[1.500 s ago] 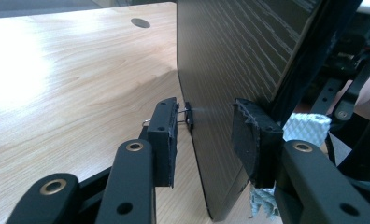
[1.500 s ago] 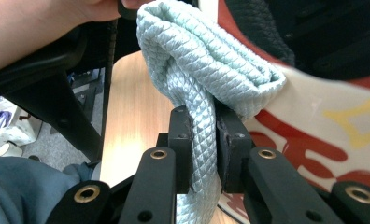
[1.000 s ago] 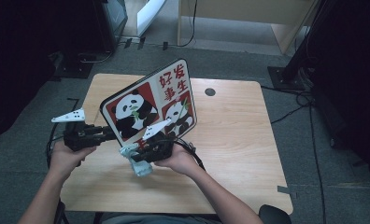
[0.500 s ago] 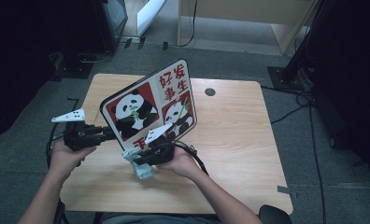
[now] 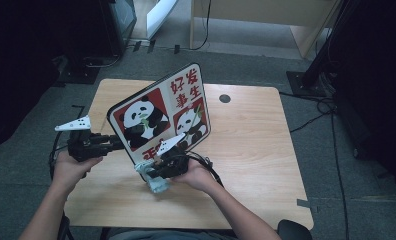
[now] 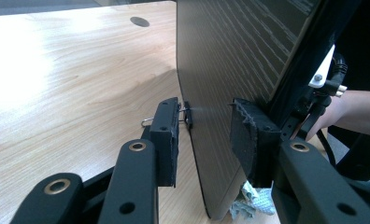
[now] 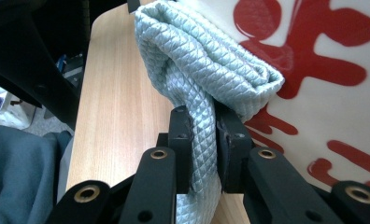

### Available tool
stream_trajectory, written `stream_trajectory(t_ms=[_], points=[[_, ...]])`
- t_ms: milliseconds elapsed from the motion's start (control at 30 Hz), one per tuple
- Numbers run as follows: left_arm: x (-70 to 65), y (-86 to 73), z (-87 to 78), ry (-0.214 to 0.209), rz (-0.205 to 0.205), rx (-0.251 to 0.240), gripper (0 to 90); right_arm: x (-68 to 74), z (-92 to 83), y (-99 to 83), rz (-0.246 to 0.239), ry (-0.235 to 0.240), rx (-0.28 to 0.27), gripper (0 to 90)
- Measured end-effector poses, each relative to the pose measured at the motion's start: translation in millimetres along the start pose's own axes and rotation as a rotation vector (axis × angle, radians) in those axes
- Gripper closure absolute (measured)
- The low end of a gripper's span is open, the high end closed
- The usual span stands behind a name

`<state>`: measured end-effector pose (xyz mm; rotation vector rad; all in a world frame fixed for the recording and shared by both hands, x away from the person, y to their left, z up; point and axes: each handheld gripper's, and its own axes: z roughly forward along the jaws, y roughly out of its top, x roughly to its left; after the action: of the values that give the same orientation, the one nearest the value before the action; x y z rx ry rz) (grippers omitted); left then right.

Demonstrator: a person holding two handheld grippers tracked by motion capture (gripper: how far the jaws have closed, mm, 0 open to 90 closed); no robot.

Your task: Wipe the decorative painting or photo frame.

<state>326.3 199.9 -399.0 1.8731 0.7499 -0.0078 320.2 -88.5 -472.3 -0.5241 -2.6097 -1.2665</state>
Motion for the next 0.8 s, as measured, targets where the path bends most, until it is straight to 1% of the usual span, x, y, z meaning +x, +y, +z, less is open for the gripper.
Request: stream_trajectory(t_ms=[167,233,333,400,467,600,800], points=[[0.2,0.0,0.2,0.001,-0.002,-0.001,62.5,-3.3,-2.5,-0.7,0.01,-0.006,0.004,78.7],[0.2,0.1,0.2,0.001,-0.001,-0.001,62.0,-2.4,-4.3,0.5,0.021,-0.004,0.008,78.8],[0.3,0.2,-0.1,0.003,0.002,-0.001,61.7,-1.3,-7.4,3.1,0.024,-0.001,0.001,78.8],[0.9,0.2,-0.7,0.002,0.004,-0.004,61.1,0.0,-11.0,5.6,0.031,0.004,-0.014,78.8],[1.6,0.1,-1.2,0.006,0.001,-0.011,60.1,2.6,-15.5,9.5,0.024,0.003,-0.021,78.8],[4.0,-0.7,-1.9,0.015,0.006,-0.009,60.2,7.7,-23.3,18.2,0.019,0.009,-0.042,78.8],[5.7,-1.5,-2.8,0.026,0.008,-0.011,61.6,16.1,-33.1,35.2,-0.011,0.01,-0.073,78.8]])
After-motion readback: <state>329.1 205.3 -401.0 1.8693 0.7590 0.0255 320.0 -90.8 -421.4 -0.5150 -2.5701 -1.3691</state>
